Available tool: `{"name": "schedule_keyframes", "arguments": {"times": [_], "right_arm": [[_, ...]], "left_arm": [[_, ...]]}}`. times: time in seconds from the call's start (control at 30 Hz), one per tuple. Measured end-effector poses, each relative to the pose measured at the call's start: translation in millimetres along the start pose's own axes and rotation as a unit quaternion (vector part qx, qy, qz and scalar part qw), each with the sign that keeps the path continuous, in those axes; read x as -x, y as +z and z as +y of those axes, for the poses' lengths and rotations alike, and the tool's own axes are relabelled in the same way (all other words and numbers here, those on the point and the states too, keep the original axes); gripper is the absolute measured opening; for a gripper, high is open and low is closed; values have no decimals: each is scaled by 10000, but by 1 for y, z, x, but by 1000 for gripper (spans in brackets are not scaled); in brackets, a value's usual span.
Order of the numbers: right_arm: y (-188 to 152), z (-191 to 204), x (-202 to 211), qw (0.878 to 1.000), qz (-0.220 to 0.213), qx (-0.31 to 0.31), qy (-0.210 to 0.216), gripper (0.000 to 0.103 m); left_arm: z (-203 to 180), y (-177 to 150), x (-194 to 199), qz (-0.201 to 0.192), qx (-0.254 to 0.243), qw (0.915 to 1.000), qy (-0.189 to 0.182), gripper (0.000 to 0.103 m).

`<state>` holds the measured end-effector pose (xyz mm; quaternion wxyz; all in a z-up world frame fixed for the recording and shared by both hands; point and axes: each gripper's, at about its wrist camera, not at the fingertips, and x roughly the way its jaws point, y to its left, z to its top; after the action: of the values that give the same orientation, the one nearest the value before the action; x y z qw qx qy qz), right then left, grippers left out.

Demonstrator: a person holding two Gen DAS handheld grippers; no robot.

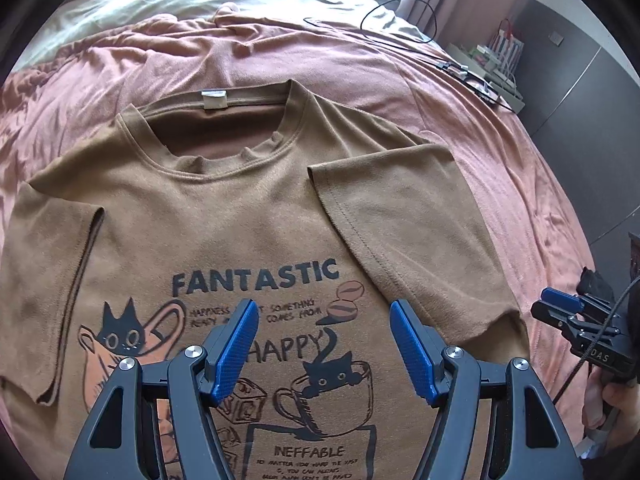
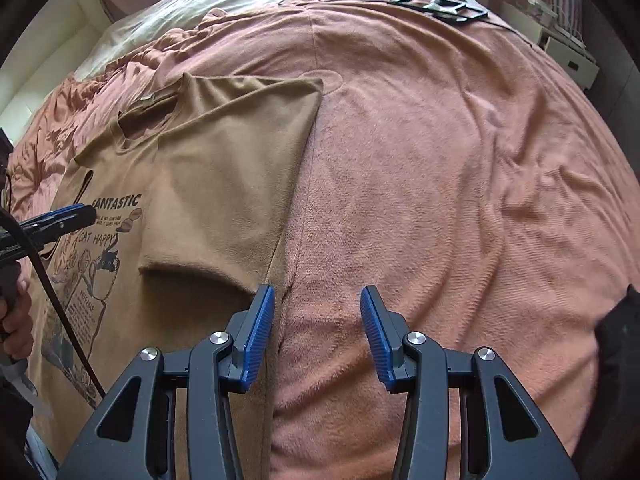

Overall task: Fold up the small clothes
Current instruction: 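Move both open tools back along the shirt body toward its hem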

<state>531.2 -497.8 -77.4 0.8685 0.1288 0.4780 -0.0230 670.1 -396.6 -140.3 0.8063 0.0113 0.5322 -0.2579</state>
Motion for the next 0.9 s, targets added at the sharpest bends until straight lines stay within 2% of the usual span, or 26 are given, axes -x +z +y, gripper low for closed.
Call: {"name": "schedule_keyframes", "arguments": {"times": [0.1,0.3,0.5,0.57,0.63,0.8,0.9], "right_arm": [[-2,3,9,9999,-80,4,82,42],[-9,7,8,9999,-62,85,136,42],[-15,-7,6,9998,-29,-118,179,42],[-17,-11,8,9997,-30,-178,182,42],[-18,-14,11,9996,-42,-223,180,42],[-15,-9,17,9995,-125,-210,209,42],[-12,-3,15,9996,-158,-147,201,42]], "left_arm": [[-5,-4,-3,26,3,9998,-203,70],[-36,-15,-11,272,-483,9976,-426,70],[-73,-30,-25,477,-1083,9923,-361,74],[-84,-34,-31,493,-1320,9899,-172,74],[-91,-35,-37,411,-1435,9886,174,74],[-83,-31,-44,258,-1216,9899,687,74],[-69,-28,-35,121,-1122,9904,796,74]]}}
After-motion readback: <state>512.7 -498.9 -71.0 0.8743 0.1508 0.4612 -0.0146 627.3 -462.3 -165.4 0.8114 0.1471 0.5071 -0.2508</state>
